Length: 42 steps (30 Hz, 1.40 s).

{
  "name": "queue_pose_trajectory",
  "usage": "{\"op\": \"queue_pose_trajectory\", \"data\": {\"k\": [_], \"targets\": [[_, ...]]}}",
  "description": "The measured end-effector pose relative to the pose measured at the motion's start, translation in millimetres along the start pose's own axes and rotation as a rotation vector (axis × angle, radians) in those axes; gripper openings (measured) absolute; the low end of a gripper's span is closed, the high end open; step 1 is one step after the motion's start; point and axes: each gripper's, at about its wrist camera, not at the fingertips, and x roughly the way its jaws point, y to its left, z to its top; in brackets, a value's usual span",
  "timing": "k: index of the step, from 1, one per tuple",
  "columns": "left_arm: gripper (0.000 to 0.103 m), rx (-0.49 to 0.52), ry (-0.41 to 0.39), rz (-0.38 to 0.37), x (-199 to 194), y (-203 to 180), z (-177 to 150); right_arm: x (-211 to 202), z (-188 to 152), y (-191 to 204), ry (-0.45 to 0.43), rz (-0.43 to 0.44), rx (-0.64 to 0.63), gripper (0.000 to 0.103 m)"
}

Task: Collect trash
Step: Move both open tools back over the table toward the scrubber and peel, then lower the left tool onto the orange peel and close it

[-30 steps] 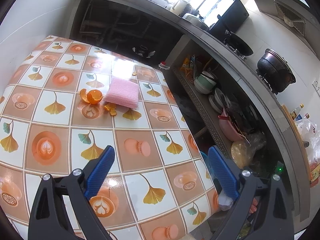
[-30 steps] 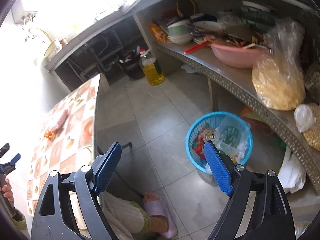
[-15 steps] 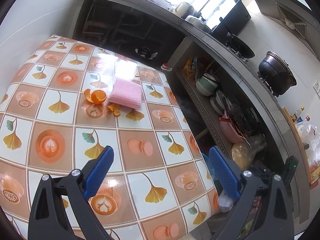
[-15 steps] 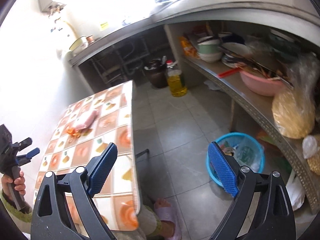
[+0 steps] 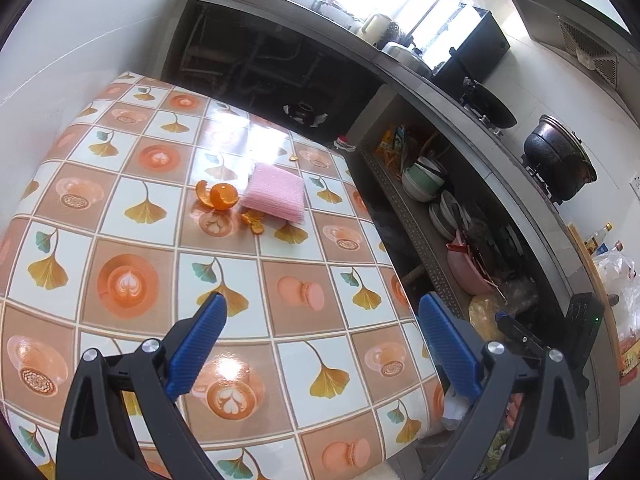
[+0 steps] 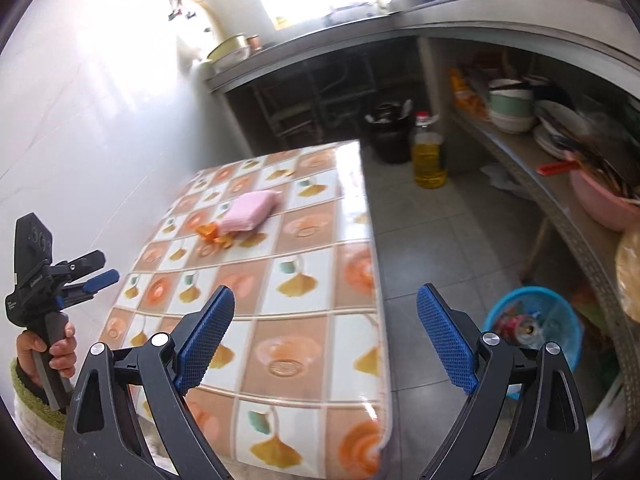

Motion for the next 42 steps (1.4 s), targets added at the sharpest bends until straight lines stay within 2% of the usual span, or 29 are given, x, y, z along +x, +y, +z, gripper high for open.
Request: {"op": "queue_pose_trajectory", "data": {"k": [14,23,31,34,39,42], "targets": [[0.095,-0.010,-0.036,0.140,-15,39,-5,52,25,49,0.147,0.126,-0.055,0.088],[0.095,-0.006,-0.058,0.216,-20,69,-4,67,61,33,0.141,0.114,0.019,0.088],[0.095,-0.023,-0.059,0.267,-16,96,6,107,68,35,0.208,0.123,0.042,0.088],[0.095,-0.015,-0.058,0.244,-10,97,20,126,72,44,0.232,0.141,0.038,0.088],[0.095,-0.029,-0.021,0.134,17,90,50,148,83,58,0.247,0.159,0.019,0.088],[0.087,-0.067,0.036,0.076,49,92,72,157,87,65,0.250,0.164,0.004,0.088]]}}
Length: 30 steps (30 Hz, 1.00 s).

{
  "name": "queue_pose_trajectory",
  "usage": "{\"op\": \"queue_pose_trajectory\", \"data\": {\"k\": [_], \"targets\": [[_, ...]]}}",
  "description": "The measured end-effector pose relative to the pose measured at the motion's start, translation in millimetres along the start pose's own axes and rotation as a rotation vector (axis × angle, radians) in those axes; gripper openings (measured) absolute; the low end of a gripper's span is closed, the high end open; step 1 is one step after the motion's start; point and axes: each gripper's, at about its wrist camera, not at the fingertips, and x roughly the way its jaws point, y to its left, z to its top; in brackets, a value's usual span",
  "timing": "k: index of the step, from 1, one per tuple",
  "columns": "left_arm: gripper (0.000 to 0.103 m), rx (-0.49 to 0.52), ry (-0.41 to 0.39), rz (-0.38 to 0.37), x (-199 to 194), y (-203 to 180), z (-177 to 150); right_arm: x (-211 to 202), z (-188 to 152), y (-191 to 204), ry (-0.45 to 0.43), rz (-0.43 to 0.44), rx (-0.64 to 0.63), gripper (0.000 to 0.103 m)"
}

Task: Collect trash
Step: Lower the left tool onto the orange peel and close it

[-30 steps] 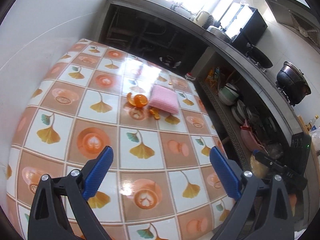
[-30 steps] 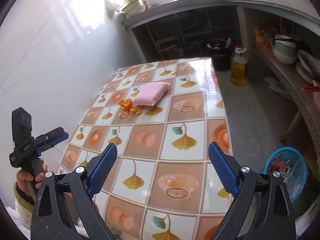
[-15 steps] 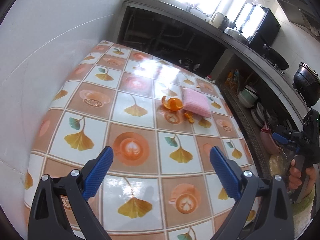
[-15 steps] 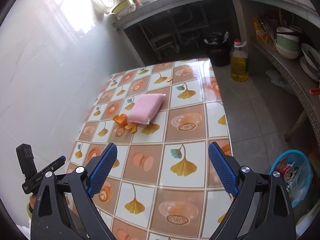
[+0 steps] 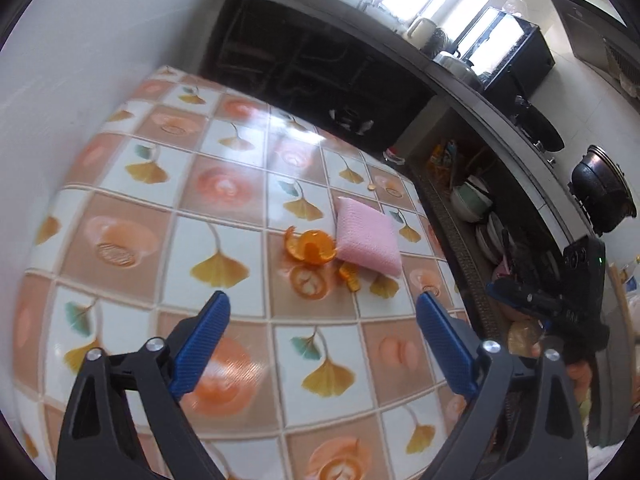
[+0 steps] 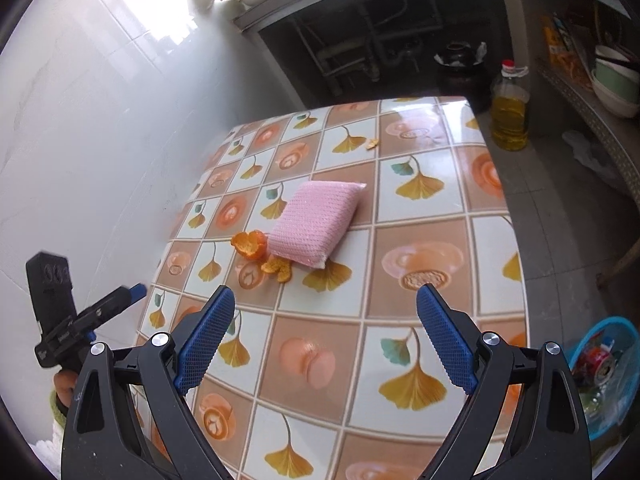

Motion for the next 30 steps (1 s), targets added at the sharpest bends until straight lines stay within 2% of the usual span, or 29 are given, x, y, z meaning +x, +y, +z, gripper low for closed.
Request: {"op": "queue_pose_trajectory", "data": {"k": [2,5,9,12,19,22,30], "targets": [[0.080,-0.027,0.039,-0.031,20,1,11,6,2,2,0.006,0.001,-0.008,0.088],[0.066,-0.039,0.093,-0.017,53,4,29,12,-1,6,0.016,0.006,-0.028,0.088],[0.048,-0.006,0.144,0.081,89,12,44,18,-7,7,0.033,0.005,-0.045,0.087],[0.034,0.031,0.186,0.120,106,14,45,19,-10,1,0.042,0.001,-0.040,0.087],[0.010,0.063,0.182,0.126,113,16,41,25,-11,6,0.053,-0.008,-0.071,0.084],[0.004,0.063,0.171,0.122,114,17,42,27,-12,14,0.057,-0.008,-0.100,0.083],[0.002,0.096,0.175,0.086,95,15,29,31,-16,37,0.049,-0.038,-0.210,0.082]]}}
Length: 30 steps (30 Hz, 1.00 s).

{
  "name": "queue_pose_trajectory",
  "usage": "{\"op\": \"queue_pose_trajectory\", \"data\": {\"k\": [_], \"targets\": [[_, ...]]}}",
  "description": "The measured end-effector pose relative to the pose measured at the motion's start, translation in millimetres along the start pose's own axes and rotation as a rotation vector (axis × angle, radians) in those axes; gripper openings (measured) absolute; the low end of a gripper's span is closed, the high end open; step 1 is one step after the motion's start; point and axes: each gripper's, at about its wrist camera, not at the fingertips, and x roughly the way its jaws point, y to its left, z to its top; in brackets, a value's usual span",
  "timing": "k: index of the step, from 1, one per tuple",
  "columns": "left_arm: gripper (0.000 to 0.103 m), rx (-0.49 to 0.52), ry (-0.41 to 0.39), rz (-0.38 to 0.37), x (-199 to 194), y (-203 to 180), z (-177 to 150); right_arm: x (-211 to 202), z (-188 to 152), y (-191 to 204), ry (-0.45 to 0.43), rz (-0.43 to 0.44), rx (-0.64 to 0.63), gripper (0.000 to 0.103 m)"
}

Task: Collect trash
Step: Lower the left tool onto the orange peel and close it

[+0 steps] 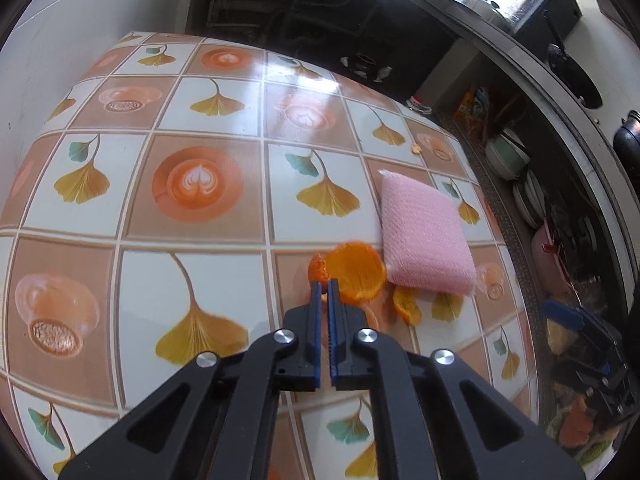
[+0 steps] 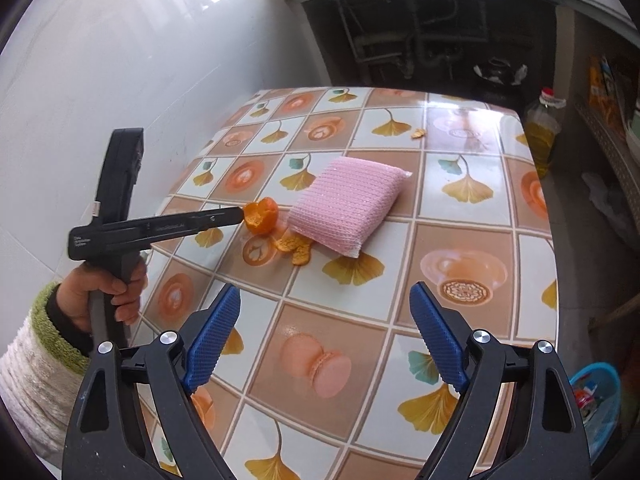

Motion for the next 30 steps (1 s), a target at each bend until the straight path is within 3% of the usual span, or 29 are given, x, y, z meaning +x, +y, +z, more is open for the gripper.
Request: {"op": "queue_pose_trajectory", "data": {"k": [9,11,13,18,24,28,30], "targets": [[0.001,0.101,0.026,-0.043,-33,-12,-43,6,-1,7,0.011,0.003,-0.001,0.081],[0.006,0.120,-0.020,-0.080,-43,-18,-47,6,-3,5,0.010,0.004,0.007,0.081],[0.023,0.161,-0.051,-0.089,-47,-27,-48,6,-4,2,0.011,0.001,0.022,0.081],[0.027,0.277,-0.060,-0.119,-36,-60,-45,4,-7,-7,0.004,-0.002,0.048,0.081],[0.027,0.269,0.005,-0.056,8,-76,-30,3,-13,-26,-0.003,0.010,0.094,0.081],[0.027,0.214,0.029,0.033,29,-72,-19,3,-18,-38,-0.004,0.023,0.124,0.081],[0.027,0.189,0.031,0.035,35,-71,-14,4,-20,-43,-0.005,0.030,0.137,0.081]]}}
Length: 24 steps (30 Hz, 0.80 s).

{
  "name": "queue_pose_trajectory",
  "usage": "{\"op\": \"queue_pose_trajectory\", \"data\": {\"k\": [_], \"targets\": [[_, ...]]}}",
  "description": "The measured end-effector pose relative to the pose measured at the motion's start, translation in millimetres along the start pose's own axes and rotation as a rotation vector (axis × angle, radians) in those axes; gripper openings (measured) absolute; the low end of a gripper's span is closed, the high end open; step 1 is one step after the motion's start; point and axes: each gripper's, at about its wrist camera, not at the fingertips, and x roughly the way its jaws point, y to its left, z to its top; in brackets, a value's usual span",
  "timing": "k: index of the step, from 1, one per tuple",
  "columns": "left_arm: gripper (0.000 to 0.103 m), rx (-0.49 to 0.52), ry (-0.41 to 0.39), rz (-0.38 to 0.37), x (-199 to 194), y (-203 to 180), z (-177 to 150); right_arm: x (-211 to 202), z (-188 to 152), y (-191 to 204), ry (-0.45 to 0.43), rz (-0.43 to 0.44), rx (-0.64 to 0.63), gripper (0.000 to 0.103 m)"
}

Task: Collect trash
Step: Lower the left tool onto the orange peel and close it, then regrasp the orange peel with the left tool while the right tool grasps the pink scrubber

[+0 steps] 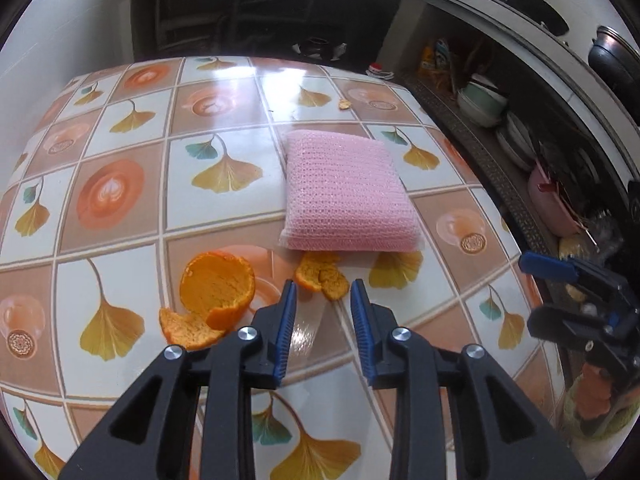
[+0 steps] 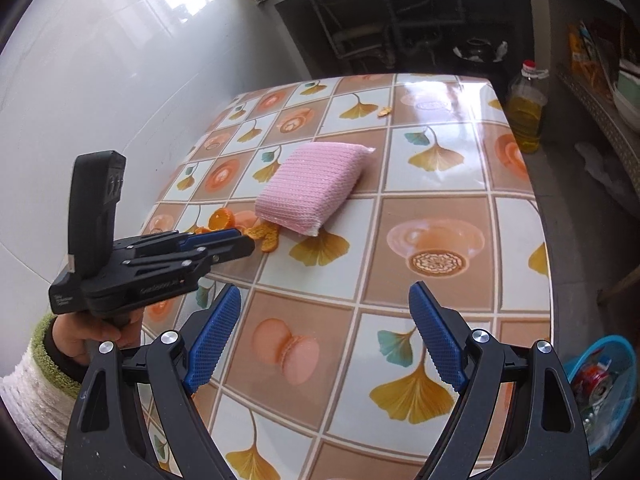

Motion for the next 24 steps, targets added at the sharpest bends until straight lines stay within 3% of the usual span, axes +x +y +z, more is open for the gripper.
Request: {"op": "queue_pose_trajectory", "data": {"k": [5,11,20,24], "targets": [[0.027,-0.040,0.007,0.044,10,2,3,2,-4,-9,0.001,0.014,0.026,0.081],[0.002,-0.034,0.007,0.087,9,0,-1,-2,-7,-14,-0.007,0.025,0.040,0.081],[0.002,0.009,-0.029,0.063,-28,-8,-19,-9,-9,-14,-0.018,0.029,0.040,0.081],[0.002,0.033,-0.083,0.033,-63,-14,-27,-11,-10,-13,-0.018,0.027,0.034,0.081]]}}
